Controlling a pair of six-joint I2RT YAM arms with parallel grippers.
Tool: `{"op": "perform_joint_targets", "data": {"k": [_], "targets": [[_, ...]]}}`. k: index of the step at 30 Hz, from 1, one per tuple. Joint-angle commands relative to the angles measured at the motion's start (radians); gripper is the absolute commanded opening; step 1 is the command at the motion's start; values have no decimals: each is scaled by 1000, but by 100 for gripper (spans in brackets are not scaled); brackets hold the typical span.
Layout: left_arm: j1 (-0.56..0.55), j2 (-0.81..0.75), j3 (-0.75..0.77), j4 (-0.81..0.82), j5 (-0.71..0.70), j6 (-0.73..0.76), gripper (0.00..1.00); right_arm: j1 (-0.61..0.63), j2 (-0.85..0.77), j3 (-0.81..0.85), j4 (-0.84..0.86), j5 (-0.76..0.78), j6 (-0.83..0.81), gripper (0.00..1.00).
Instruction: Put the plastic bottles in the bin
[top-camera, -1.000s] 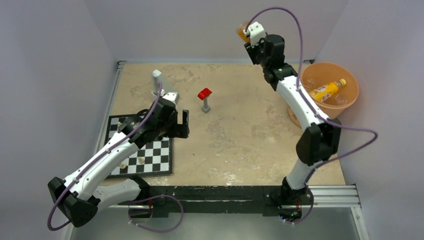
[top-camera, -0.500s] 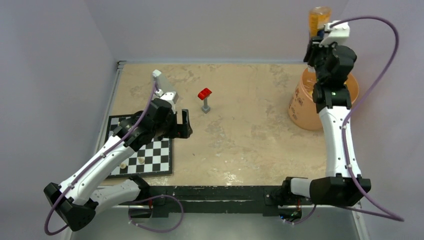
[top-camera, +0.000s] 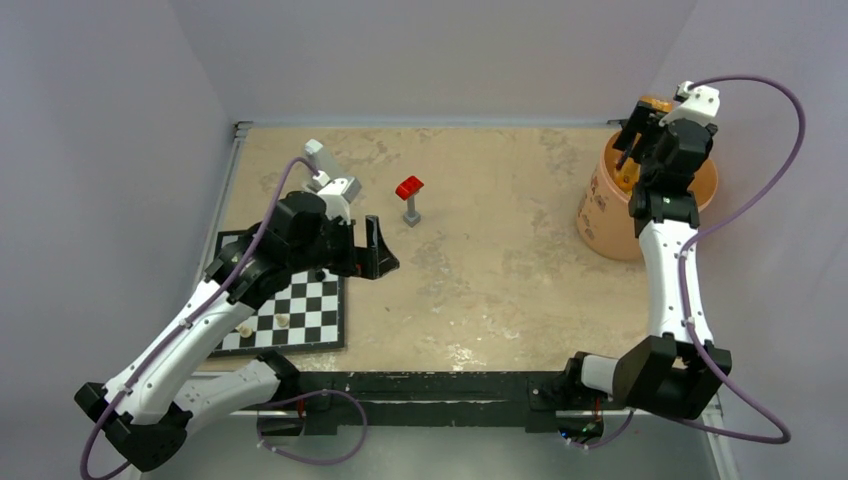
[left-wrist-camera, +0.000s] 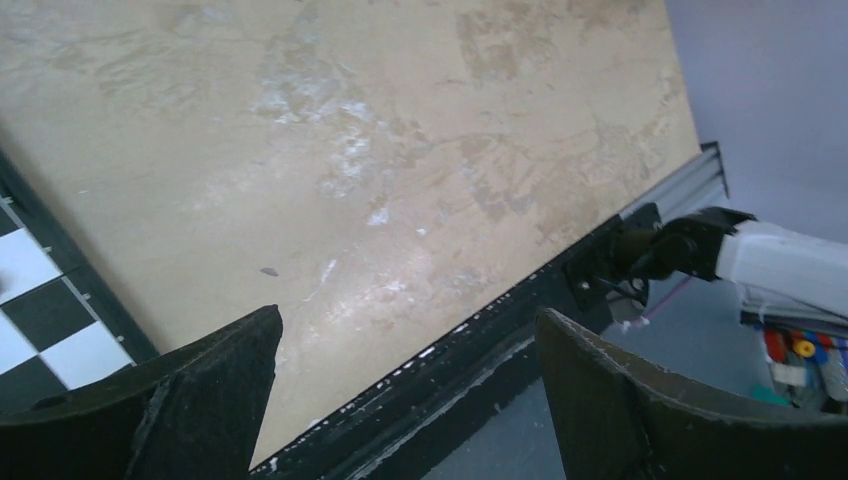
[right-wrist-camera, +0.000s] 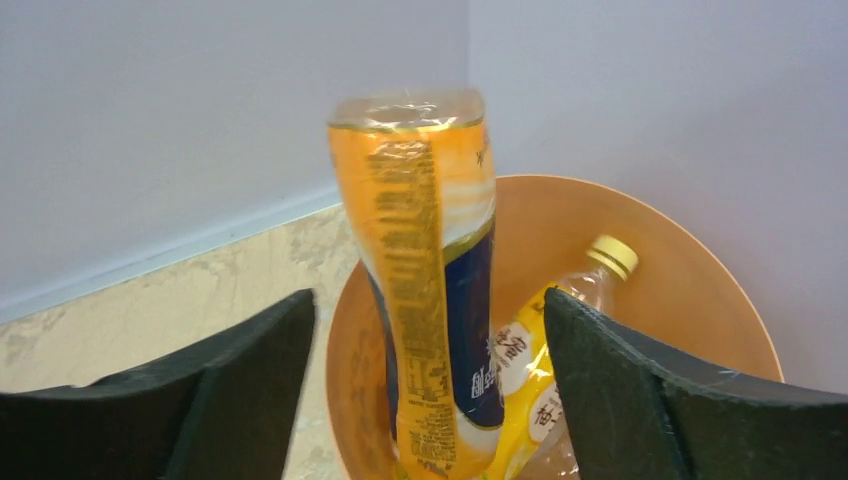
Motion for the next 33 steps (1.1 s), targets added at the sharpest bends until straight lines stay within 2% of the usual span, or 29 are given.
{"op": "perform_joint_targets", "data": {"k": [1,7,9,13,15,18,22,25,30,33], "targets": [[8,-25,26,96,230,24,100,-10,15,9,43,89,48,91],[9,-19,36,84,243,3,100,-10,-23,31,5,72,74,96],[8,-31,27,92,246,-10,100,-10,-57,35,-7,12,80,97],[8,-60,18,99,253,-35,100,-3,-135,18,-13,-212,89,98],[8,-73,22,86,238,-40,100,18,-138,53,-87,-281,97,98],[8,-102,28,49,178,-60,100,108,-130,133,-237,-268,45,98],[7,-129,55,-85,9,-113,100,312,-186,124,-287,-178,-24,98],[8,-161,49,-163,-93,-159,100,447,-203,128,-355,-127,-4,98],[8,-264,-21,-180,-149,-203,100,579,-245,39,-377,-140,80,98],[7,-300,-24,-216,-148,-198,100,622,-247,5,-422,-74,115,98]]}}
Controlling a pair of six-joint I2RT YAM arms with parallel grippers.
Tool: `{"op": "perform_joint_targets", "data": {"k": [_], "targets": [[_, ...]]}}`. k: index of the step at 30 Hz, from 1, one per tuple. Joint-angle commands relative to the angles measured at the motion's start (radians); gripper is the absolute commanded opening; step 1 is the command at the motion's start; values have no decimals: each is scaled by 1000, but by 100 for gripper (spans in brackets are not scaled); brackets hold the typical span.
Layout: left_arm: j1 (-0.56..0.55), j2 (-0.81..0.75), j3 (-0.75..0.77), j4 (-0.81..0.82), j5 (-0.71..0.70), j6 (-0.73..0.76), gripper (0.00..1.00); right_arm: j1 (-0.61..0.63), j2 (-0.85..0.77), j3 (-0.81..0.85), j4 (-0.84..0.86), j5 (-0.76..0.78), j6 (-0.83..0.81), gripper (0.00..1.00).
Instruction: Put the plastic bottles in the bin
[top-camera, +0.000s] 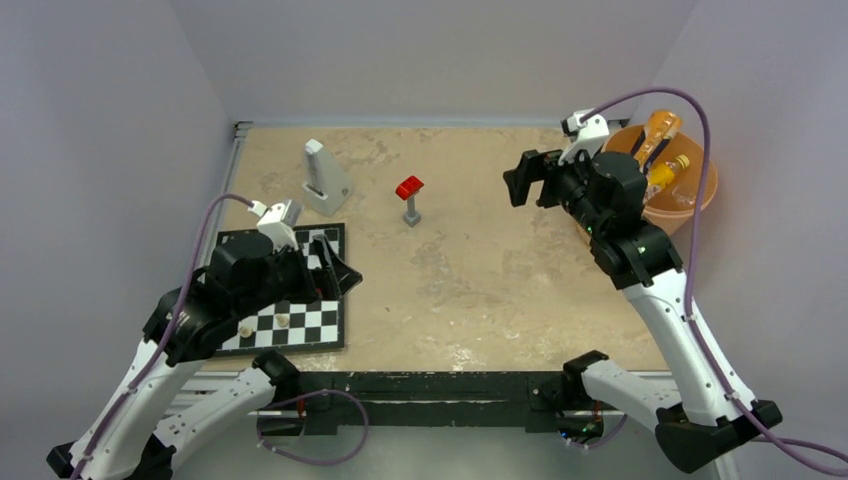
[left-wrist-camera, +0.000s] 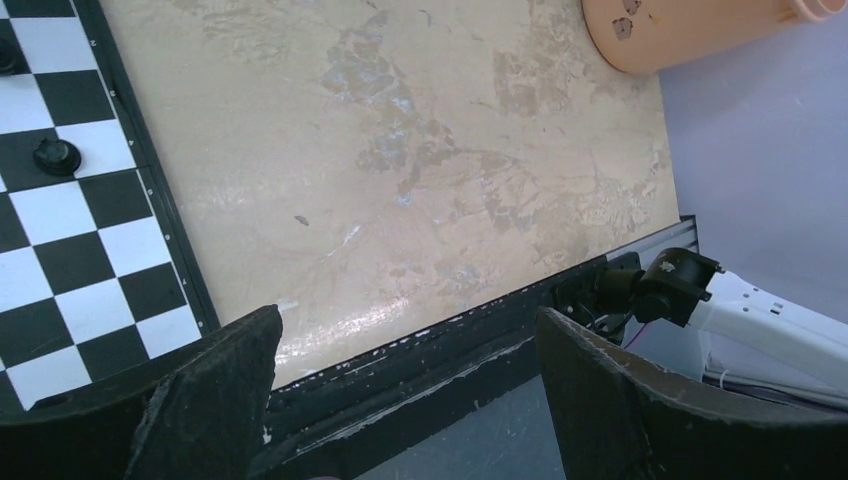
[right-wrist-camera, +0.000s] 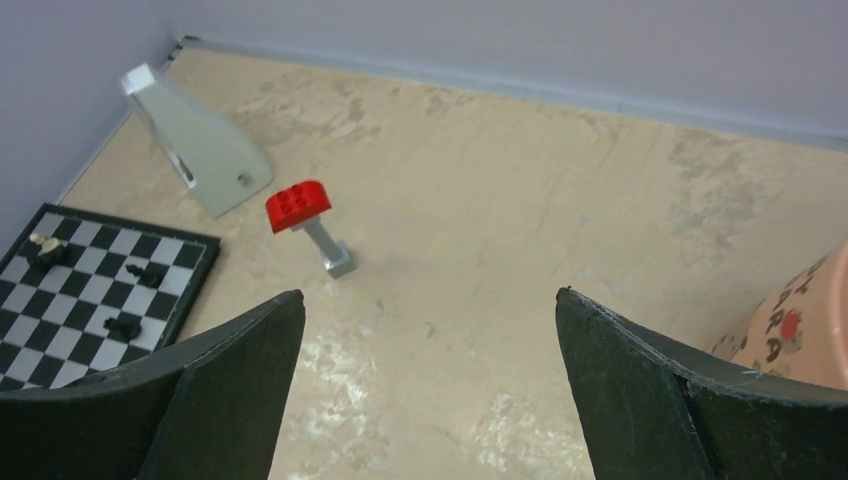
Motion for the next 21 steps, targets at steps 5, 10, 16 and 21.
{"op": "perform_joint_targets", "data": {"k": [5,10,16,21], "targets": [[7,-86,-9,-113,-127,-25,100,52,16,-39,-197,101,157,98],[6,-101,-18,-117,-140,-25,100,52,36,-74,-293,189,229,98],[6,-108,-63,-86,-136,-43,100,51,-68,-196,-283,279,271,98],[6,-89,-65,-74,-131,-34,100,51,-84,-219,-301,294,288,98]]}}
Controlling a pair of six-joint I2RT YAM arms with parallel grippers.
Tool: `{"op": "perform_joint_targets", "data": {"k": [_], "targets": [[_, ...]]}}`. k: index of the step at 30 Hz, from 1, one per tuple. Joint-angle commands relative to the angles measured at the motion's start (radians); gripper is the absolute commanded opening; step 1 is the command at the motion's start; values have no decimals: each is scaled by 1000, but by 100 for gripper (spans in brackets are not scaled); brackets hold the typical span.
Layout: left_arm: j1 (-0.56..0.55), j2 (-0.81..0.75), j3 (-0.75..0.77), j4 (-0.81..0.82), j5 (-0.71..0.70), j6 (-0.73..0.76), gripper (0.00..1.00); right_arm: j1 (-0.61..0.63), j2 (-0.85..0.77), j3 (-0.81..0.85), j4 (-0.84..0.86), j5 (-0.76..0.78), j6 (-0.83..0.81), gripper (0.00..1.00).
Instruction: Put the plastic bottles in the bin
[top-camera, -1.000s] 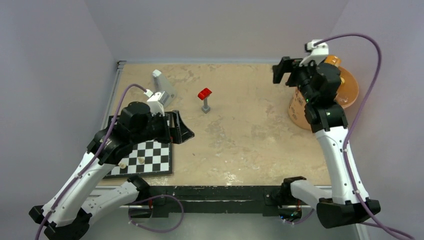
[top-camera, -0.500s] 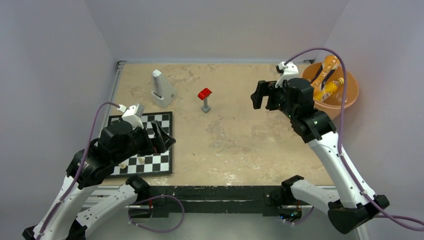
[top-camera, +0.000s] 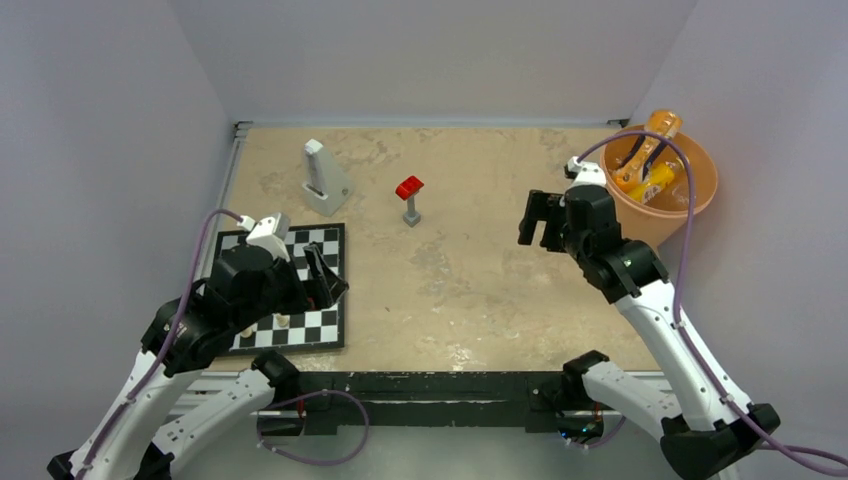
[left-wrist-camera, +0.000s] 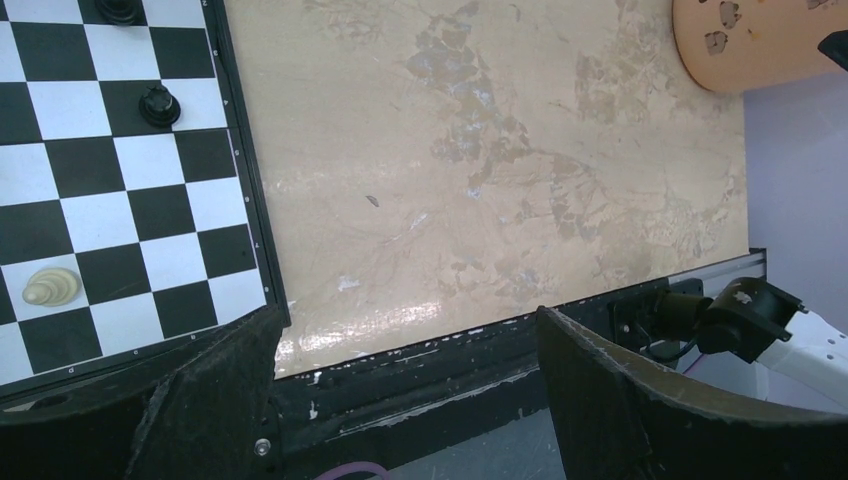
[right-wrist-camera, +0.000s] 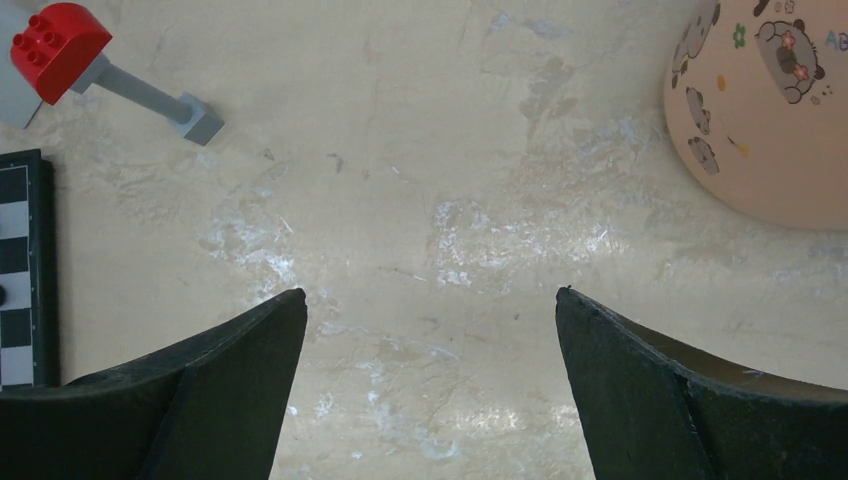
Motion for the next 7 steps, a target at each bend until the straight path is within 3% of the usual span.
{"op": "perform_joint_targets", "data": {"k": [1,7], "targets": [[4,18,0,36,-5,-5,100,3,-16,-12,2,47,38,98],[3,29,0,39,-4,-1,100,2,-5,-11,13,52,43,98]]}}
